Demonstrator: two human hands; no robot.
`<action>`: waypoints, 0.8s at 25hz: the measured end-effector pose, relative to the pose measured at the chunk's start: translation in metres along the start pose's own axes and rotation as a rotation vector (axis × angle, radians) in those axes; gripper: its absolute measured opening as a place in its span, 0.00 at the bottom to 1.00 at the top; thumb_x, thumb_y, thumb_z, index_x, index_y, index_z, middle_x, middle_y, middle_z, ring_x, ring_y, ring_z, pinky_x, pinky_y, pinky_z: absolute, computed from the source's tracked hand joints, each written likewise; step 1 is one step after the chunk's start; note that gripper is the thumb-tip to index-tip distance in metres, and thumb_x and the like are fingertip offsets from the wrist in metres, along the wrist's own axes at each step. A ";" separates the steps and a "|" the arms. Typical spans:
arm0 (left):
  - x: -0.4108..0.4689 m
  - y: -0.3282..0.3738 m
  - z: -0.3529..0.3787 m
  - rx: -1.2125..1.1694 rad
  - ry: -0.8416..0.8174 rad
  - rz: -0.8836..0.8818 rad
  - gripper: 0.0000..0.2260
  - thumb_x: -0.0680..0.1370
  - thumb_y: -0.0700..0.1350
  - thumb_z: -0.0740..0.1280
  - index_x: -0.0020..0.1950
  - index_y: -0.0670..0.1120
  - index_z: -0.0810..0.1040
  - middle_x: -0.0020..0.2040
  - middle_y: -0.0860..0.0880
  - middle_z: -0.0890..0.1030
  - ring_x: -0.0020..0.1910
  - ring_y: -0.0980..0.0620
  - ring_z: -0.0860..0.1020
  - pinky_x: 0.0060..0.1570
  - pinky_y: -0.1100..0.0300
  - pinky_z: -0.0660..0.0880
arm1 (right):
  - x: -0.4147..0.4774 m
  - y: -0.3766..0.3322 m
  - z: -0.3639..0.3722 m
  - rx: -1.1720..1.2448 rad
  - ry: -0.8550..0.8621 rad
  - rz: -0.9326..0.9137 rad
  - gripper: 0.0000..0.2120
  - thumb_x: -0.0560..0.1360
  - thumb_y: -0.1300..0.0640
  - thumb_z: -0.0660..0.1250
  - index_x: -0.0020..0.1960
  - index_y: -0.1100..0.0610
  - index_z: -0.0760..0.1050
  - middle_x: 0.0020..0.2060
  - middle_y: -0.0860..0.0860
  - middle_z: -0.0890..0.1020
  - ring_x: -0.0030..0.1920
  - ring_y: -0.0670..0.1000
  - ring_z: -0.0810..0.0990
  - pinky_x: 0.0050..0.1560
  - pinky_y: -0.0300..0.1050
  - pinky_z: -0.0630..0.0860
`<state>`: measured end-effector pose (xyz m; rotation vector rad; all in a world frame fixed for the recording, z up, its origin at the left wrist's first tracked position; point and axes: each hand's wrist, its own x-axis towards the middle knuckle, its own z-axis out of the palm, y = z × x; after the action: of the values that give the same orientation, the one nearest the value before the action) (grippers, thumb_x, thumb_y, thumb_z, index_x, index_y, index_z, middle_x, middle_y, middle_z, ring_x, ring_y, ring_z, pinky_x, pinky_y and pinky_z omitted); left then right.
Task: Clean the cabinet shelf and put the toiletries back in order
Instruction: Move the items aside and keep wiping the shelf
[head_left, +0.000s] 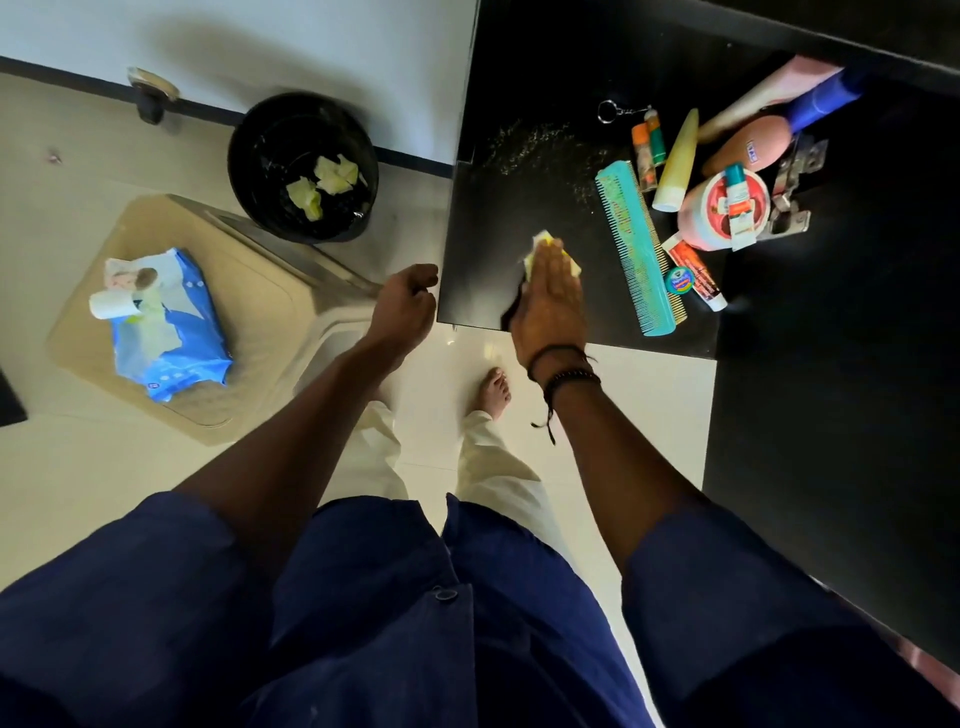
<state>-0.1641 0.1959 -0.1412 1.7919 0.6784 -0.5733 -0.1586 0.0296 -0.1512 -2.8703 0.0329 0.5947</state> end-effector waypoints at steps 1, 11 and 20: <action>0.001 -0.001 0.001 0.000 -0.002 -0.005 0.19 0.68 0.34 0.52 0.47 0.48 0.78 0.49 0.45 0.77 0.49 0.49 0.75 0.57 0.54 0.72 | 0.011 -0.018 -0.001 0.025 -0.035 -0.053 0.29 0.79 0.60 0.53 0.77 0.60 0.47 0.77 0.57 0.51 0.77 0.55 0.50 0.77 0.48 0.48; 0.020 0.044 0.010 0.196 0.028 0.153 0.19 0.78 0.36 0.55 0.67 0.43 0.72 0.65 0.44 0.76 0.64 0.46 0.73 0.61 0.57 0.68 | 0.022 0.033 -0.013 -0.190 0.069 -0.012 0.28 0.74 0.58 0.56 0.72 0.64 0.62 0.65 0.63 0.71 0.61 0.62 0.72 0.65 0.53 0.67; 0.024 0.042 0.009 0.222 -0.009 0.170 0.22 0.76 0.38 0.54 0.70 0.46 0.70 0.66 0.44 0.76 0.64 0.44 0.74 0.63 0.50 0.72 | 0.094 0.020 -0.041 0.068 0.110 0.127 0.28 0.80 0.53 0.53 0.76 0.63 0.51 0.76 0.60 0.56 0.75 0.60 0.57 0.75 0.49 0.53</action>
<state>-0.1185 0.1811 -0.1311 2.0292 0.4640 -0.5577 -0.0577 0.0032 -0.1555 -2.8469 0.2486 0.4477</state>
